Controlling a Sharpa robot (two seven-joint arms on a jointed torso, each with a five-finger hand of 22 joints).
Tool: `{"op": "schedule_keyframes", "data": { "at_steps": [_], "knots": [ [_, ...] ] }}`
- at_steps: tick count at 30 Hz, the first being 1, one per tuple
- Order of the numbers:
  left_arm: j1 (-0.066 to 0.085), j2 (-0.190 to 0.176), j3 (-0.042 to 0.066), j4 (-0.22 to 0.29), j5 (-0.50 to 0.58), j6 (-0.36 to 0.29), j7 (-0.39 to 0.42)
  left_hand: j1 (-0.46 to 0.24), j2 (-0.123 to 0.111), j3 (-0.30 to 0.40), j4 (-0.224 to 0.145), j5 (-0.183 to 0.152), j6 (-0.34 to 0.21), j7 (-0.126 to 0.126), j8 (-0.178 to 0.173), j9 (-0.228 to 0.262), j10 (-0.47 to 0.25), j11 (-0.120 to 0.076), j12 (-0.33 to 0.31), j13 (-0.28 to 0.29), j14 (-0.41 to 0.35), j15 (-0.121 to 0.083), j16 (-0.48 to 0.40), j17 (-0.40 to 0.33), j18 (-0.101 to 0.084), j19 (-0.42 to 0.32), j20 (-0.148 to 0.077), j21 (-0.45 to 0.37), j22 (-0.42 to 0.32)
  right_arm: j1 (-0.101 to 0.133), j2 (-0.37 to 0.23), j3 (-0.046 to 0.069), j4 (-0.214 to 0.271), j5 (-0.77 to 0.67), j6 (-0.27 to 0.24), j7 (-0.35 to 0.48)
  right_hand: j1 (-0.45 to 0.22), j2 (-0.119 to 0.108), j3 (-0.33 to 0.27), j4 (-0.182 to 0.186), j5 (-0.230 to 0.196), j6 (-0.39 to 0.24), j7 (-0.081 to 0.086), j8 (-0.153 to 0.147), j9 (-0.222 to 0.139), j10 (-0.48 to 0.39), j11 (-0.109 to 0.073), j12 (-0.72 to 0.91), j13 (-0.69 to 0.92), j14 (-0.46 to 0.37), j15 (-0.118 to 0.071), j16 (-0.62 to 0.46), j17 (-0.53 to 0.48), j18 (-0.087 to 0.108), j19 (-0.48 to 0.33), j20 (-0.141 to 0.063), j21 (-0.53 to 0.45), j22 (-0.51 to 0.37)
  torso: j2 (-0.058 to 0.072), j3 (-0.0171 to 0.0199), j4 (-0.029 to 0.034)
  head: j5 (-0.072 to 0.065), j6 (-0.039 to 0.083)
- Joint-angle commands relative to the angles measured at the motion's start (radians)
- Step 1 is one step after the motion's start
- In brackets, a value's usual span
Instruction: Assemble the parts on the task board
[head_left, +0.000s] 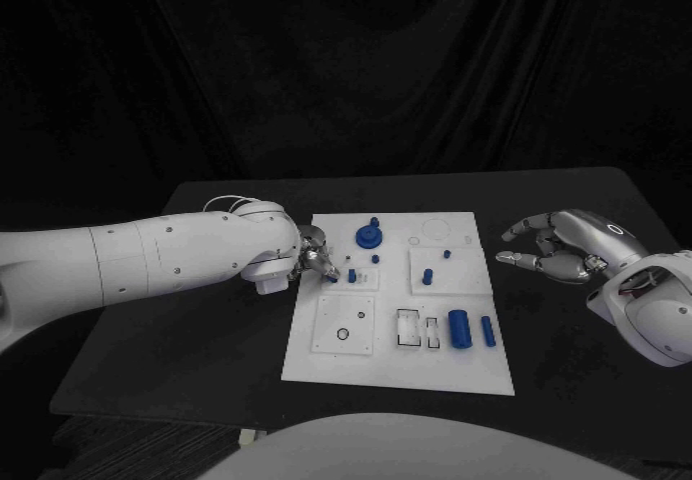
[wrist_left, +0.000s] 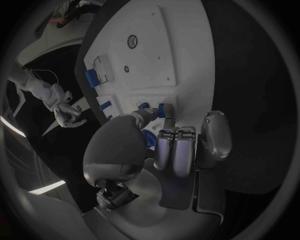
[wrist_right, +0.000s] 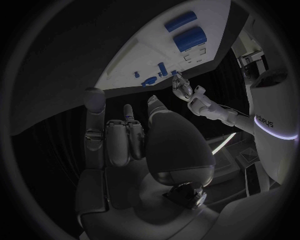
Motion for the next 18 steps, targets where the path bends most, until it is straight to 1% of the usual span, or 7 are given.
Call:
{"op": "schedule_keyframes", "data": {
  "at_steps": [1, 5, 7, 8, 9, 15, 18],
  "knots": [
    [-0.006, 0.000, -0.005, 0.002, 0.003, 0.038, -0.005, -0.005, 0.005, 0.023, -0.026, -0.006, 0.002, -0.003, -0.004, -0.001, 0.090, -0.003, -0.006, 0.250, 0.092, -0.002, -0.006, 0.243, 0.001, -0.005, 0.001, -0.004, 0.034, -0.003, -0.001, 0.001, 0.000, -0.001, 0.007, -0.018, 0.008, 0.001, 0.001, -0.005, 0.005, 0.005, 0.000, -0.004, -0.002, 0.005, 0.005, -0.007, 0.015, 0.043, 0.005, -0.003, -0.001, 0.007, -0.005, 0.005, -0.007, -0.001, 0.000, 0.0003, -0.0004, 0.001, 0.000],
    [-0.006, 0.000, -0.005, 0.002, 0.003, 0.042, -0.005, -0.005, 0.005, 0.023, -0.026, -0.006, 0.002, -0.003, -0.004, -0.001, 0.090, -0.003, -0.006, 0.250, 0.092, -0.002, -0.006, 0.243, 0.001, -0.005, 0.001, -0.004, 0.034, -0.003, 0.000, 0.001, 0.000, -0.001, 0.008, -0.019, 0.010, 0.002, 0.001, -0.006, 0.006, 0.005, 0.000, -0.005, -0.002, 0.005, 0.006, -0.009, 0.013, 0.042, 0.005, -0.005, -0.003, 0.007, -0.005, 0.005, -0.007, -0.001, 0.000, 0.0002, 0.0009, 0.002, 0.000],
    [-0.006, 0.001, -0.005, 0.002, 0.003, 0.044, -0.005, -0.005, 0.005, 0.023, -0.026, -0.006, 0.002, -0.003, -0.004, -0.001, 0.090, -0.003, -0.006, 0.250, 0.092, -0.002, -0.006, 0.243, 0.001, -0.005, 0.001, -0.004, 0.034, -0.003, 0.000, 0.001, 0.000, -0.001, 0.009, -0.019, 0.011, 0.003, 0.002, -0.007, 0.007, 0.005, 0.000, -0.005, -0.002, 0.004, 0.006, -0.010, 0.012, 0.042, 0.006, -0.005, -0.004, 0.007, -0.005, 0.005, -0.009, -0.002, 0.000, 0.0002, 0.0006, 0.002, 0.000],
    [-0.006, 0.001, -0.005, 0.002, 0.003, 0.045, -0.005, -0.008, 0.006, 0.020, -0.025, -0.013, 0.002, -0.003, -0.006, -0.002, 0.089, -0.003, -0.006, 0.249, 0.092, -0.001, -0.007, 0.242, 0.001, -0.006, 0.001, -0.005, 0.035, -0.003, 0.000, 0.001, 0.000, -0.001, 0.009, -0.020, 0.011, 0.003, 0.002, -0.007, 0.007, 0.005, 0.000, -0.005, -0.002, 0.004, 0.006, -0.010, 0.012, 0.042, 0.006, -0.005, -0.004, 0.007, -0.005, 0.005, -0.009, -0.002, 0.000, 0.0003, 0.0002, 0.002, 0.000],
    [-0.006, 0.002, -0.005, 0.001, 0.003, 0.046, -0.005, -0.008, 0.006, 0.020, -0.025, -0.013, 0.002, -0.003, -0.006, -0.002, 0.089, -0.003, -0.006, 0.249, 0.092, -0.001, -0.007, 0.242, 0.001, -0.006, 0.001, -0.005, 0.035, -0.003, -0.001, 0.001, 0.000, -0.001, 0.009, -0.020, 0.011, 0.003, 0.002, -0.007, 0.007, 0.005, 0.000, -0.005, -0.002, 0.004, 0.006, -0.010, 0.012, 0.042, 0.006, -0.005, -0.004, 0.007, -0.005, 0.005, -0.009, -0.002, 0.000, 0.0003, 0.0000, 0.002, 0.000],
    [-0.006, 0.003, -0.005, -0.001, 0.003, 0.051, -0.006, -0.009, 0.006, 0.020, -0.025, -0.015, 0.003, -0.004, -0.006, -0.003, 0.089, -0.003, -0.006, 0.249, 0.092, -0.001, -0.007, 0.242, 0.001, -0.005, 0.001, -0.005, 0.035, -0.004, -0.001, 0.001, 0.001, -0.001, 0.010, -0.021, 0.013, 0.003, 0.002, -0.008, 0.008, 0.005, 0.000, -0.005, -0.003, 0.004, 0.006, -0.009, 0.012, 0.042, 0.006, -0.006, -0.005, 0.007, -0.006, 0.005, -0.012, -0.002, 0.000, 0.0001, 0.0009, 0.001, 0.000],
    [-0.006, 0.004, -0.005, -0.003, 0.003, 0.052, -0.007, -0.015, 0.010, 0.014, -0.021, -0.036, 0.005, -0.004, -0.010, -0.005, 0.088, -0.003, -0.007, 0.248, 0.091, -0.001, -0.007, 0.242, 0.001, -0.006, 0.002, -0.008, 0.035, -0.004, -0.001, 0.001, 0.000, -0.001, 0.011, -0.022, 0.013, 0.003, 0.002, -0.008, 0.008, 0.005, 0.000, -0.005, -0.003, 0.004, 0.006, -0.009, 0.012, 0.042, 0.006, -0.006, -0.005, 0.007, -0.006, 0.005, -0.012, -0.002, 0.000, 0.0002, 0.0008, 0.001, 0.000]
  ]
}}
